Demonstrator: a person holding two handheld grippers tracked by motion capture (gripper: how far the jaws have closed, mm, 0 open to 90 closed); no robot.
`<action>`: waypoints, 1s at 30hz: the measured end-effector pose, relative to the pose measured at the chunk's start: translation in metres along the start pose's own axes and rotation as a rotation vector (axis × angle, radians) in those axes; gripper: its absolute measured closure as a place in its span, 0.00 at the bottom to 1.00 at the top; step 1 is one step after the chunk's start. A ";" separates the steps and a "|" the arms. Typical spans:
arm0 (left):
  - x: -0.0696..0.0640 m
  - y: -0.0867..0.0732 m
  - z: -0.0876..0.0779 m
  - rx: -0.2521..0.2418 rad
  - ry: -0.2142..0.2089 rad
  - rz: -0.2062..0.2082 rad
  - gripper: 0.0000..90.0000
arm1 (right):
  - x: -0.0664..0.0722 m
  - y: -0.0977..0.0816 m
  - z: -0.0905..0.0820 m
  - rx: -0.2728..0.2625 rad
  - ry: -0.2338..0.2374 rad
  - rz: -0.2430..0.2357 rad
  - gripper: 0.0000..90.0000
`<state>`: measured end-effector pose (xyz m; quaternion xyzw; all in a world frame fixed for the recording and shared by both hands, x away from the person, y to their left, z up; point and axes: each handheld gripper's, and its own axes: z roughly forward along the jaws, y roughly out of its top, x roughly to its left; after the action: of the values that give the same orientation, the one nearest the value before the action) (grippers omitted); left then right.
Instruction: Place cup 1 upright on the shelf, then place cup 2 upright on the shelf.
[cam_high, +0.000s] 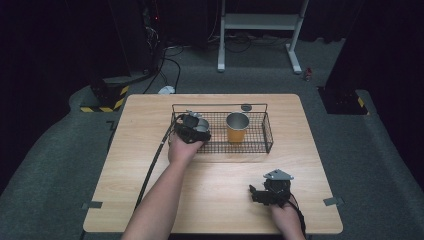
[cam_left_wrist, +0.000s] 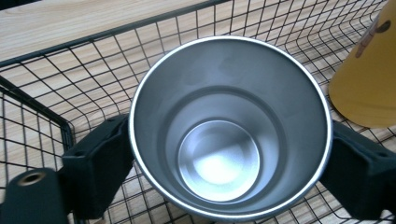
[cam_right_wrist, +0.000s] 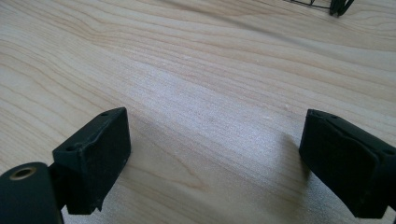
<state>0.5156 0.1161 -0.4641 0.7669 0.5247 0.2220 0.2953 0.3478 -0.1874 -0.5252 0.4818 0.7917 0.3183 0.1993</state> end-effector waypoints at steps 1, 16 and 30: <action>0.000 0.000 0.000 0.003 0.004 -0.004 0.07 | 0.000 0.000 0.000 0.000 0.000 0.000 0.10; -0.003 0.005 -0.024 -0.077 -0.014 -0.004 0.00 | 0.000 0.000 0.000 0.000 0.001 0.001 0.10; 0.009 -0.013 -0.055 -0.118 -0.047 -0.011 0.00 | 0.000 0.000 0.000 0.000 0.000 0.000 0.10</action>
<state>0.4744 0.1398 -0.4331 0.7503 0.5077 0.2328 0.3537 0.3478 -0.1874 -0.5252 0.4818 0.7918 0.3183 0.1991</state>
